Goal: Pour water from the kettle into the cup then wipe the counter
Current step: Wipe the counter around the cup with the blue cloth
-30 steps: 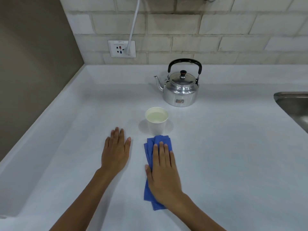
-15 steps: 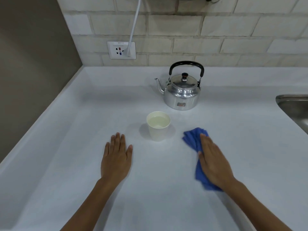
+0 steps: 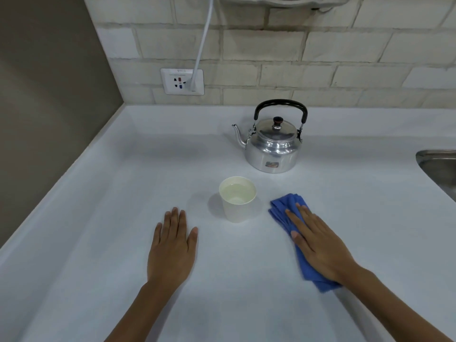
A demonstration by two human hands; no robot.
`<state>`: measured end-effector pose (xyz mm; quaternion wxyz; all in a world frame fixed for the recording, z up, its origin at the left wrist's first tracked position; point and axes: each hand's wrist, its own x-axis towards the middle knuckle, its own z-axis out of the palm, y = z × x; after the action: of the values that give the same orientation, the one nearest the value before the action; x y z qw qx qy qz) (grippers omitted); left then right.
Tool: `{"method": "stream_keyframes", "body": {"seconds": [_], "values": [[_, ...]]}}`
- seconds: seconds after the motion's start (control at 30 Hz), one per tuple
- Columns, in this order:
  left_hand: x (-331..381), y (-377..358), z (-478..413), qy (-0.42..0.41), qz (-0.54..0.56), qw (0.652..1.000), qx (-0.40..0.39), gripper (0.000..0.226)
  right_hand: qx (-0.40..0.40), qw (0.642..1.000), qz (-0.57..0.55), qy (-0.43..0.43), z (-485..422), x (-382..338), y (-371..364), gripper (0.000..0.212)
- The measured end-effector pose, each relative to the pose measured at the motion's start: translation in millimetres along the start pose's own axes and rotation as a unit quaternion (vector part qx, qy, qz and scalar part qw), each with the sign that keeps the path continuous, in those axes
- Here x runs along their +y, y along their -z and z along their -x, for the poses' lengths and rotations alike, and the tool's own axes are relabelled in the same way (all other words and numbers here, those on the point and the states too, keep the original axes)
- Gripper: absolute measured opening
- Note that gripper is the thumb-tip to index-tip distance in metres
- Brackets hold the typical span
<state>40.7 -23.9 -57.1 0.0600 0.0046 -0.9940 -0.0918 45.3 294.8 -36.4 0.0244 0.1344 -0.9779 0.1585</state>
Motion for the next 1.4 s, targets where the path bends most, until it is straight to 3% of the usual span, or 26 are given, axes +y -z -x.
{"method": "stream_keyframes", "body": {"seconds": [0.17, 0.3, 0.43, 0.6, 0.87, 0.93, 1.07, 1.2, 1.4], "values": [[3, 0, -3, 0.011, 0.006, 1.0, -0.001, 0.083, -0.015, 0.999, 0.013, -0.048, -66, -18, -9, 0.052], [0, 0, -2, -0.001, 0.0, 1.0, 0.004, 0.097, -0.013, 0.999, 0.004, 0.029, -67, -42, -21, 0.05], [0, 2, -1, -0.006, 0.009, 1.0, 0.005, 0.096, -0.022, 0.996, -0.015, 0.088, -36, -24, -16, 0.047], [4, 3, -2, 0.005, -0.002, 1.0, 0.002, 0.099, -0.021, 0.999, 0.001, 0.035, -76, -11, -7, 0.046], [-2, 0, -3, -0.007, -0.013, 1.0, -0.001, 0.071, -0.038, 0.992, -0.016, 0.119, -64, -18, -13, 0.045], [-1, 0, -3, -0.002, -0.003, 1.0, -0.006, 0.063, -0.033, 0.995, -0.019, 0.09, -59, 10, 0, 0.044], [1, 2, -4, 0.006, 0.014, 1.0, -0.015, 0.056, -0.016, 0.998, 0.006, -0.058, -65, 55, 23, 0.044], [3, 2, -4, 0.008, 0.002, 1.0, -0.013, 0.057, 0.003, 0.994, 0.026, -0.106, -60, 32, 12, 0.045], [2, 1, -3, 0.003, 0.019, 1.0, -0.008, 0.058, 0.023, 0.999, 0.028, 0.034, 16, -27, -12, 0.046]]}}
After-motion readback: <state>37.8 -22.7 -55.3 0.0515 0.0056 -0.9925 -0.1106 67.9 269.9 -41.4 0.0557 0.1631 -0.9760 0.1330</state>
